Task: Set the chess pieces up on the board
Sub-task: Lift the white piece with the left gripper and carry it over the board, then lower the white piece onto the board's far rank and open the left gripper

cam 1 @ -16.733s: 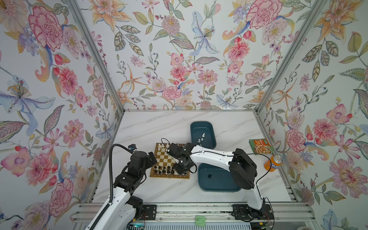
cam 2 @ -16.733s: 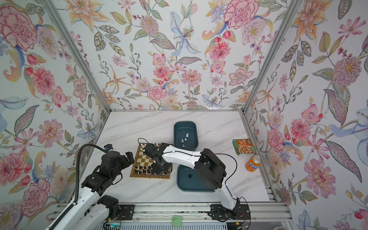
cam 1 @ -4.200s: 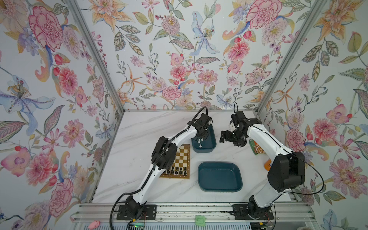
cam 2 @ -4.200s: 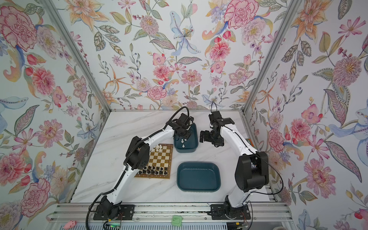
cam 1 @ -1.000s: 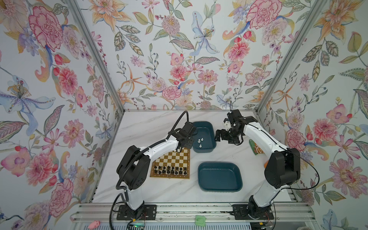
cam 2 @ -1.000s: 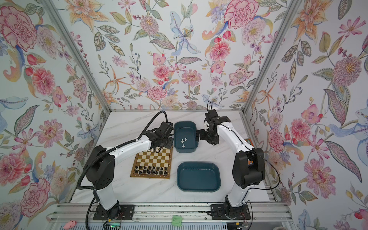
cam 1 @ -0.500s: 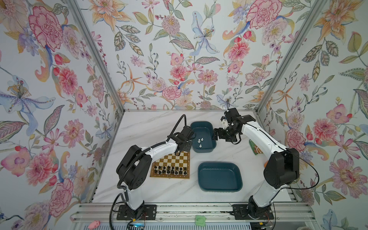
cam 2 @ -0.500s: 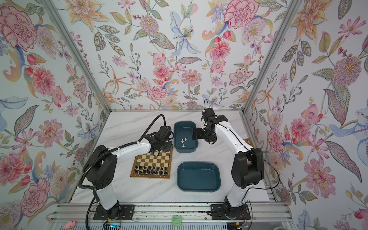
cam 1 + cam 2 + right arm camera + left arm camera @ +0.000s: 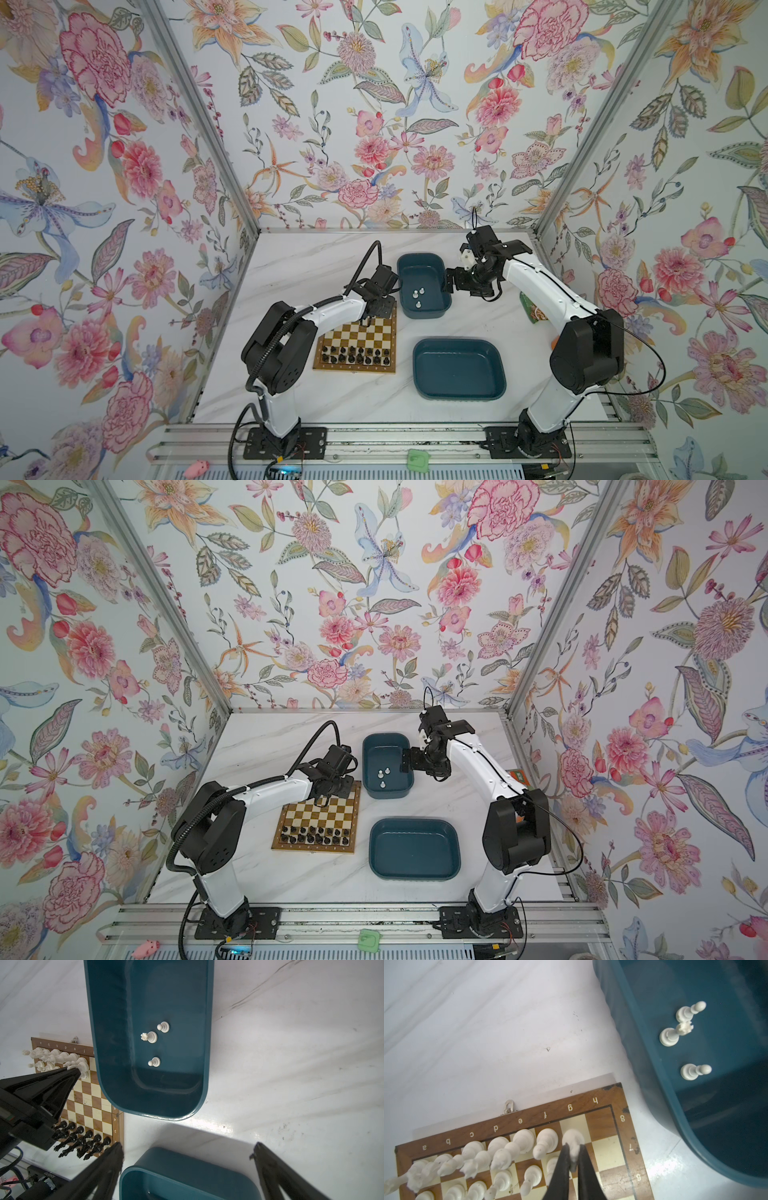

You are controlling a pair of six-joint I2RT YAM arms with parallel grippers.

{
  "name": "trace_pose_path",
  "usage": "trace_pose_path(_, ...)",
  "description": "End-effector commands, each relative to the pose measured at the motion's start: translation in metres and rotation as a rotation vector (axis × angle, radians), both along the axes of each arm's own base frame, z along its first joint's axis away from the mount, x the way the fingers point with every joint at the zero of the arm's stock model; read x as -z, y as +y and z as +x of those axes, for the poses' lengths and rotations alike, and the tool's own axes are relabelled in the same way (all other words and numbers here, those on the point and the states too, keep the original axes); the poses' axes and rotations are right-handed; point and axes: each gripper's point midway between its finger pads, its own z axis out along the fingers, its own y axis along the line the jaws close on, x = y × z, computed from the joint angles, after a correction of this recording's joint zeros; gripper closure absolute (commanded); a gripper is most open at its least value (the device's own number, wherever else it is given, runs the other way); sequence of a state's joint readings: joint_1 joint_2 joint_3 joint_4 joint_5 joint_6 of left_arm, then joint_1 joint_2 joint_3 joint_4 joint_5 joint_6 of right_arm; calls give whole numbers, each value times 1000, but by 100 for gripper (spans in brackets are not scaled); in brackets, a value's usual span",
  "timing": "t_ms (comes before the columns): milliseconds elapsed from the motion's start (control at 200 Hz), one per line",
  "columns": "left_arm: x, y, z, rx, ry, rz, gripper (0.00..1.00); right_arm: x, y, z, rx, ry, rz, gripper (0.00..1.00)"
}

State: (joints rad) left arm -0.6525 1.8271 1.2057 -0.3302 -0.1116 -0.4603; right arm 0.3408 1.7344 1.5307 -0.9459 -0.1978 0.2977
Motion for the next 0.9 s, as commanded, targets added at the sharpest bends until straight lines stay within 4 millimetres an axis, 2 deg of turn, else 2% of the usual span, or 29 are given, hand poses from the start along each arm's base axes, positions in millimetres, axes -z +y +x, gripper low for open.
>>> trace_pose_path(0, 14, 7, 1, -5, 18, 19, 100, 1, 0, 1, 13, -1, -14, 1)
trace_pose_path(896, 27, 1, 4, 20, 51, 13, 100, 3, 0, -8, 28, 9, -30, 1)
